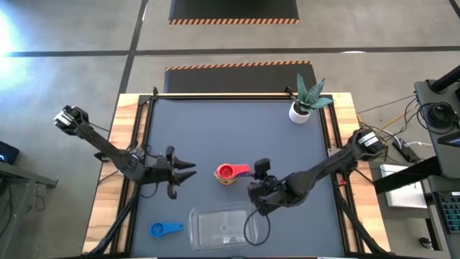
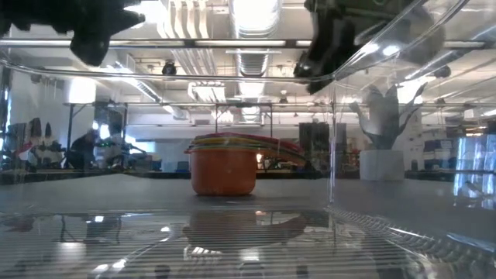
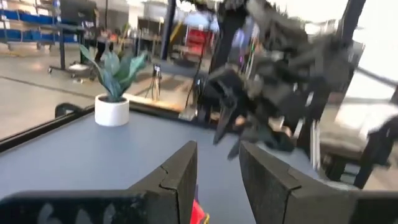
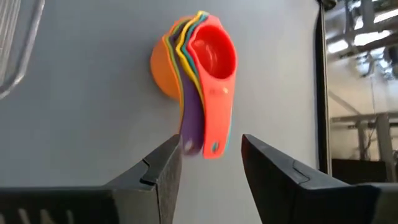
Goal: Nest measuring cups in basket
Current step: Stack the blue measuring cup on top of the red measuring cup
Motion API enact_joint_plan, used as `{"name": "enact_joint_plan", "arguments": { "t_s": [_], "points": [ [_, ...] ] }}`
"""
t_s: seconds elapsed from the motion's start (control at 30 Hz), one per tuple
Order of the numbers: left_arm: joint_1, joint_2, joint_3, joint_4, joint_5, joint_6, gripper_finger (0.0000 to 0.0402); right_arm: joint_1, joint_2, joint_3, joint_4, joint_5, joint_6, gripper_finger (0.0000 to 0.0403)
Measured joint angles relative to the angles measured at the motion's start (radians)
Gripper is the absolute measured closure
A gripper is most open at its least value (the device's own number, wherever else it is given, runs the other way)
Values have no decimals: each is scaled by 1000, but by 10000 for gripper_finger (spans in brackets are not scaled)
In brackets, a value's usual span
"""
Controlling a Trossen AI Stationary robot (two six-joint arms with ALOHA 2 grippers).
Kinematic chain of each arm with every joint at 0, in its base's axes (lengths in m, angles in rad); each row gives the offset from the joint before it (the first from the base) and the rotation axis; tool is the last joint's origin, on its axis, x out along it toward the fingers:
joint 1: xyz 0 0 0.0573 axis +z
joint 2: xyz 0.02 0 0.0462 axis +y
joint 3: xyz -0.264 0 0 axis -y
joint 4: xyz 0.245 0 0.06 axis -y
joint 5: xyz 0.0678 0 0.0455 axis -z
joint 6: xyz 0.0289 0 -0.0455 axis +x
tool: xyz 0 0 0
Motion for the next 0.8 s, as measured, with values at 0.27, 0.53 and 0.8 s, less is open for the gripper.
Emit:
{"name": "enact_joint_plan", "arguments": {
  "t_s": [0.27, 0.53, 0.8],
  "points": [
    [-5, 87, 453, -927, 133, -252, 298, 48, -109, 1, -153, 0, 205, 262],
    [-59, 351, 760, -1534, 435, -645, 298, 110, -184, 1, -183, 1, 328, 278],
    [-214, 612, 851, -1729, 570, -816, 298, 158, -168, 0, -191, 0, 354, 284]
  ]
}}
